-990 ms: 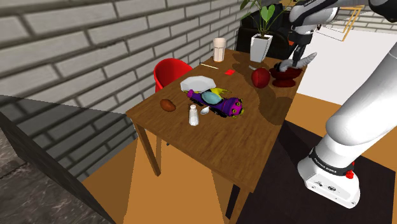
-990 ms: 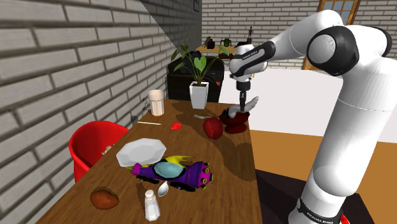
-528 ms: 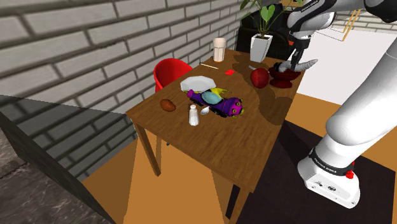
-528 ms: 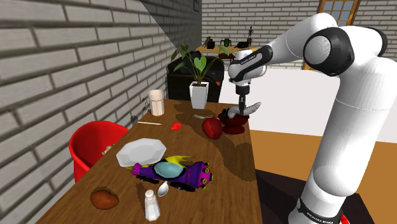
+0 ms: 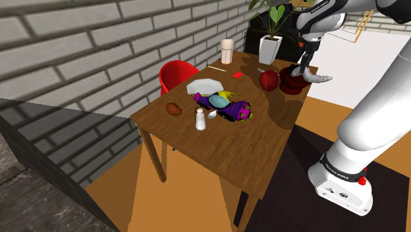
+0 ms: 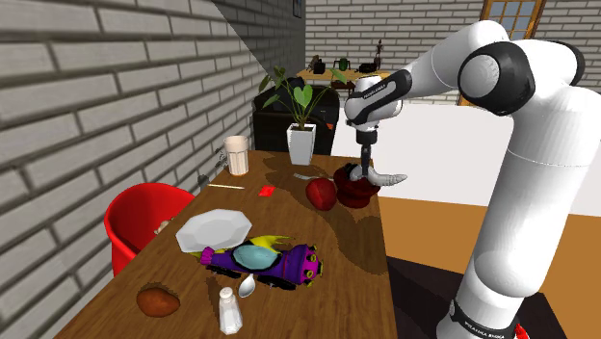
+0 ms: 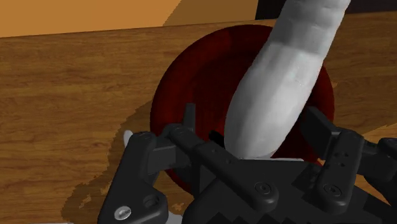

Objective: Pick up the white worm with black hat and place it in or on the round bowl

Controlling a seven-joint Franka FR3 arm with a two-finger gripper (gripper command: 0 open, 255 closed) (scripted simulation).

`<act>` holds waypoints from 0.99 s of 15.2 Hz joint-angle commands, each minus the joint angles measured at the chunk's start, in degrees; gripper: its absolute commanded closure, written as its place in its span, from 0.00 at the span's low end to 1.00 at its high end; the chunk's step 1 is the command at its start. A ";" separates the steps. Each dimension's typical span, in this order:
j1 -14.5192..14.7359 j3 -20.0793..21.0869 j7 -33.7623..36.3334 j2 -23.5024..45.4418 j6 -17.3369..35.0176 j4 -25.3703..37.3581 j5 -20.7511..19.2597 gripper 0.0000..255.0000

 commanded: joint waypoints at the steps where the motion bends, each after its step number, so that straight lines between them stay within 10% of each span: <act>1: 0.01 0.02 -0.01 0.05 0.04 -0.02 0.02 0.00; 15: 0.37 0.31 0.67 -2.19 -7.27 5.28 -0.94 0.00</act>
